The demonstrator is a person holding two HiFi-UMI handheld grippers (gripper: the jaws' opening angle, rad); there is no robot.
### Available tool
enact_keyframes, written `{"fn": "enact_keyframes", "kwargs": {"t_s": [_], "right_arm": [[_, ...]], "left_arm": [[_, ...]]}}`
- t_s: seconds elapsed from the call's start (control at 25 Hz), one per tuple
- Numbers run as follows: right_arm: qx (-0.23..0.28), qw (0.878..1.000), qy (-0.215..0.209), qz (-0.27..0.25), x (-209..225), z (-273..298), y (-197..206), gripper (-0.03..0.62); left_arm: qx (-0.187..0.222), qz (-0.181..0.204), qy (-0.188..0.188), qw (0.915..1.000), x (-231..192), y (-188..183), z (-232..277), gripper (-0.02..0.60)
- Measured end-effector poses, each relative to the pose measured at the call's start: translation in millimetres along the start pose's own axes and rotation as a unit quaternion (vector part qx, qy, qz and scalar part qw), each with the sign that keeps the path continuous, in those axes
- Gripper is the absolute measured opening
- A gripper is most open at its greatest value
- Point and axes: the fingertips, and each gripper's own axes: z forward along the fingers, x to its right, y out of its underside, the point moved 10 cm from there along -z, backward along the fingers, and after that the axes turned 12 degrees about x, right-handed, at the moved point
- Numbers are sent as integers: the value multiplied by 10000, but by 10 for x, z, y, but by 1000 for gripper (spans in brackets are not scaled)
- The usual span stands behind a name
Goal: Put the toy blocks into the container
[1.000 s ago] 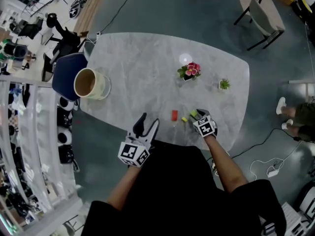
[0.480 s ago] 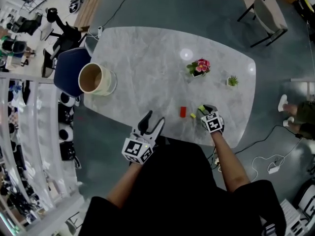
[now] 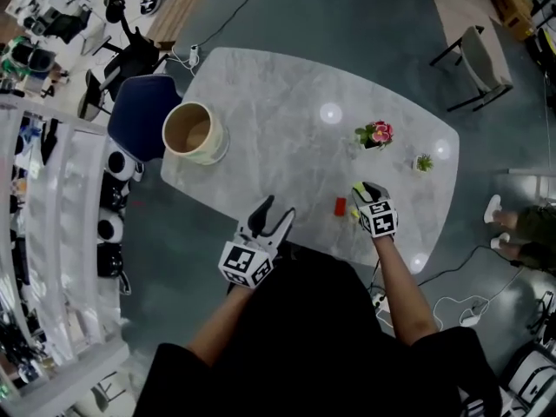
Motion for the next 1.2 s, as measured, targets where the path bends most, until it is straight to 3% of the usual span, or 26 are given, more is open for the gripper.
{"fn": "enact_keyframes", "kwargs": {"t_s": [0.8,1.2], "right_arm": [[492,9951,-766,-386,-1434,1081,-1468,132],[669,9876,-1110,-891,-2236,1593,-2120,132]], "left_arm": [[705,152,-632,9954,-1107,-508,-771,212],[872,182,-932,9917,-1672,-674,-1272,212]]}}
